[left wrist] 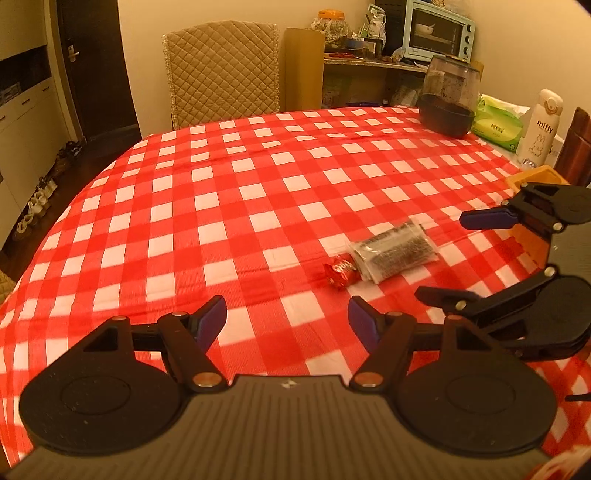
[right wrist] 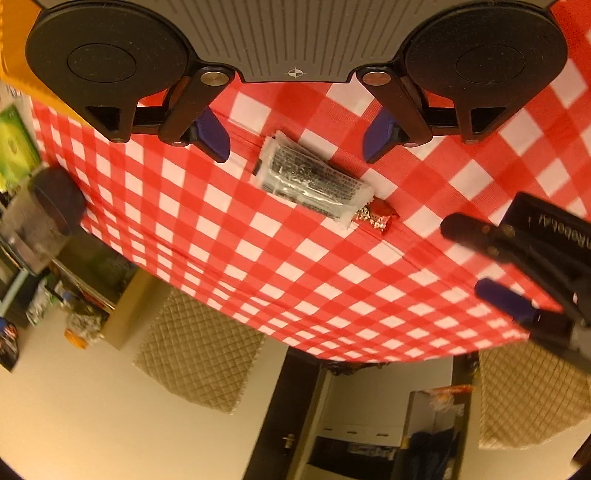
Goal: Organize snacks
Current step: 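Grasp the clear packet of dark snacks with the right tool while the left tool grasps the small red candy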
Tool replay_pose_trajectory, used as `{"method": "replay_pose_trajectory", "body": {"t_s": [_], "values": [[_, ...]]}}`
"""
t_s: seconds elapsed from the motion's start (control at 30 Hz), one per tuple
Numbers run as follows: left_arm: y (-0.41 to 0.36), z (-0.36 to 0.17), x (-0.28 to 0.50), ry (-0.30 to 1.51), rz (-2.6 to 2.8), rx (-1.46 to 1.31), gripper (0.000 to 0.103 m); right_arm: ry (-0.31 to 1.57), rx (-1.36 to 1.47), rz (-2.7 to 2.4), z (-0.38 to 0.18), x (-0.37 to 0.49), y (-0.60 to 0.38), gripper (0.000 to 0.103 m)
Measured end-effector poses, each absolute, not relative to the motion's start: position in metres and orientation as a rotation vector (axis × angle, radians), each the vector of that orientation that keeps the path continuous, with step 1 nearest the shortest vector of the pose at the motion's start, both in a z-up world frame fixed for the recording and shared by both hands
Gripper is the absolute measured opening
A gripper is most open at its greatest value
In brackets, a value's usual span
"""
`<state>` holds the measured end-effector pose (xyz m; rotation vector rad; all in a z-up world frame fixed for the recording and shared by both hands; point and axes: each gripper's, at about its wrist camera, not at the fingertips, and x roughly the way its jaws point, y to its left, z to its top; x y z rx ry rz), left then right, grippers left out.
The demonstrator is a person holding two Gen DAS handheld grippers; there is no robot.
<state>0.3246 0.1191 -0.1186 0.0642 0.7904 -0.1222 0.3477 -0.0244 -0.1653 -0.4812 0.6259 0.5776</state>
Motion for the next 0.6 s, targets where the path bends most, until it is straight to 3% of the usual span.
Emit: {"method": "replay_pose_trajectory", "body": {"t_s": [0.57, 0.6], "values": [[0.124, -0.134, 0.340, 0.795, -0.149, 0.066, 0.070, 0.633, -0.399, 0.634, -0.179, 0.398, -0.012, 0.078], [0.123, -0.134, 0.340, 0.789, -0.158, 0.069, 0.070, 0.642, -0.388, 0.647, -0.179, 0.399, -0.013, 0.073]]}}
